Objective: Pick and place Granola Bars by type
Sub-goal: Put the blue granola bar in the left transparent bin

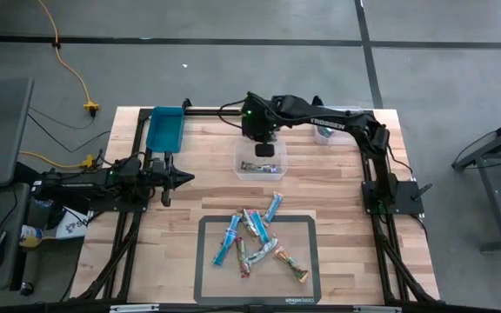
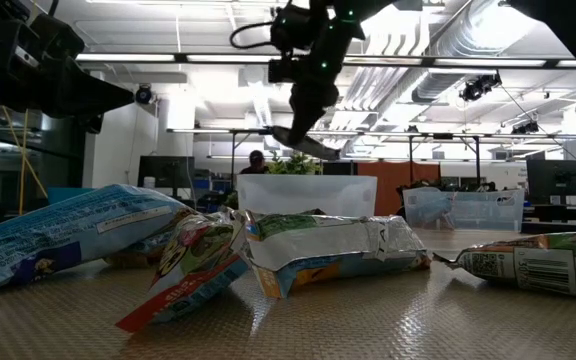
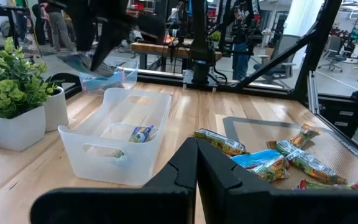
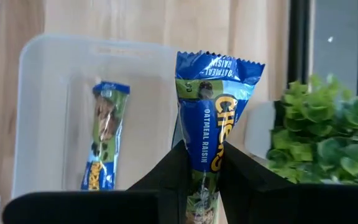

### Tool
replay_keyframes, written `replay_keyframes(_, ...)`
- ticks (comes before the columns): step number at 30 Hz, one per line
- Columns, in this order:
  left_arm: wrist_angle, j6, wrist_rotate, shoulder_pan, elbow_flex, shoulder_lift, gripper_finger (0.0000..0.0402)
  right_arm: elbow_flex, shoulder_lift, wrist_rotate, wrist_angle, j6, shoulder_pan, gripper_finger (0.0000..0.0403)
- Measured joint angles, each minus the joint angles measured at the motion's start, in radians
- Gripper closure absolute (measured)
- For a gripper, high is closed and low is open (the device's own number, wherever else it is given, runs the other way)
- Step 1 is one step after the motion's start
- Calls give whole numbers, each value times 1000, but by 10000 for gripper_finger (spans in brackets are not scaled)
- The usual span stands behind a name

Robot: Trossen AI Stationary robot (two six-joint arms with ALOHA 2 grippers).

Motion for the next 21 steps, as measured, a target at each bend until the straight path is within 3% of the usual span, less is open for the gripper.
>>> replay_keyframes(14, 0, 0, 0, 0, 0, 0, 400, 0, 116, -165, -55, -25, 21, 344)
replay_keyframes(21, 0, 0, 0, 0, 0, 0, 400, 0, 173, -170, -70, -25, 29, 344)
